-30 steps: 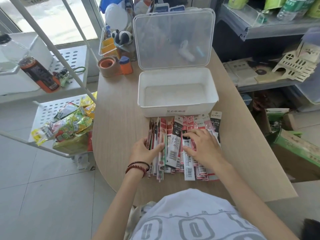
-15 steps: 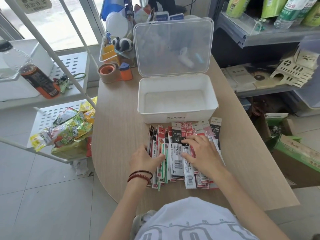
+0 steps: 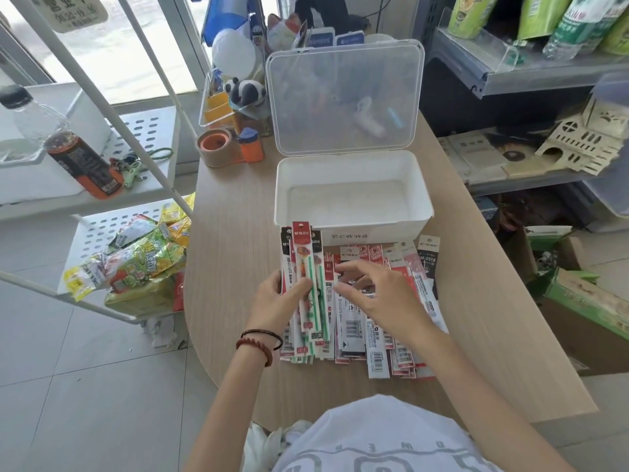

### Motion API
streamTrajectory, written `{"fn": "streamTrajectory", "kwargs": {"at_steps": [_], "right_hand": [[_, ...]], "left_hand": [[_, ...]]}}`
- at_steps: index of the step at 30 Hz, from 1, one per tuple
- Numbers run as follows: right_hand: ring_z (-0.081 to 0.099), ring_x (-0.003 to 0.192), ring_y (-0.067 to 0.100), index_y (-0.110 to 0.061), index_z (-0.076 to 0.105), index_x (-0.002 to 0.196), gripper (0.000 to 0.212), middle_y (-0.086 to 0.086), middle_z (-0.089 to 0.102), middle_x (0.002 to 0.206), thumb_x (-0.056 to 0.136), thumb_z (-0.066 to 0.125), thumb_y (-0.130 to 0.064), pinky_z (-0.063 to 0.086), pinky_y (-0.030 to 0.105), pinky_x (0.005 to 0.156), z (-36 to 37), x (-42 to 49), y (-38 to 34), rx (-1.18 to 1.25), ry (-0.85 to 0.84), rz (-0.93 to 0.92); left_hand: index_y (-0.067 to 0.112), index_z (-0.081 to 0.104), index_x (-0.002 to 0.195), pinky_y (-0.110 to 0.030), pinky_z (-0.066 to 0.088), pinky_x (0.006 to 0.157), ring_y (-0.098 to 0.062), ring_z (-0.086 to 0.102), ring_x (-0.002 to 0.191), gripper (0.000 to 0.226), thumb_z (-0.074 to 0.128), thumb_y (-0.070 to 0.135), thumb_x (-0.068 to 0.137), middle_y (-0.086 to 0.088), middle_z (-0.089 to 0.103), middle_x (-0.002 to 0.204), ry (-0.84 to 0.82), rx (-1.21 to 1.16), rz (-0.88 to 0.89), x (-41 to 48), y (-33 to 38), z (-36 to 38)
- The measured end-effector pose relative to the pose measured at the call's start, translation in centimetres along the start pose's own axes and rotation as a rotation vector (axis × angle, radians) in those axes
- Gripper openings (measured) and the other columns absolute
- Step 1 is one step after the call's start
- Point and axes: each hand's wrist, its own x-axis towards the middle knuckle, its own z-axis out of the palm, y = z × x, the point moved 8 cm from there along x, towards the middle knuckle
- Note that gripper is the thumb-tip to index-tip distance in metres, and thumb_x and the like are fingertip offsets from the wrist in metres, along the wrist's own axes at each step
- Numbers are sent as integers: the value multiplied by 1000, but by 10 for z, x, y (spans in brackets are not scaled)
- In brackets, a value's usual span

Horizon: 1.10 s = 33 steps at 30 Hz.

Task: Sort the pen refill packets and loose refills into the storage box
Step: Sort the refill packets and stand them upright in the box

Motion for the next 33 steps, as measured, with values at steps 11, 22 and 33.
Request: {"fn": "streamTrajectory", "kwargs": {"at_steps": [11,22,33], "right_hand": [[64,66,-2,-21,66,92,22,-7,71,83,83,72,-41,48,12,60,4,31,-10,398,-20,138],[61,73,23,-10,55,91,20,-4,75,95,93,61,-30,54,31,60,-20,89,-31,570,5,158],[68,80,11,-16,68,95,15,0,71,93,83,76,-21,53,18,58,-11,151,-19,426,38,150]], "left_hand": [[16,60,108,-30,56,68,-21,70,81,19,60,19,89,-7,72,98,-39,-227,6,19,27,6],[9,57,100,-26,56,58,-14,71,63,15,62,9,87,-9,71,87,112,-264,23,53,61,-42],[17,59,93,-36,54,77,-23,66,78,13,67,19,84,-12,70,95,149,-217,28,87,75,-66]]}}
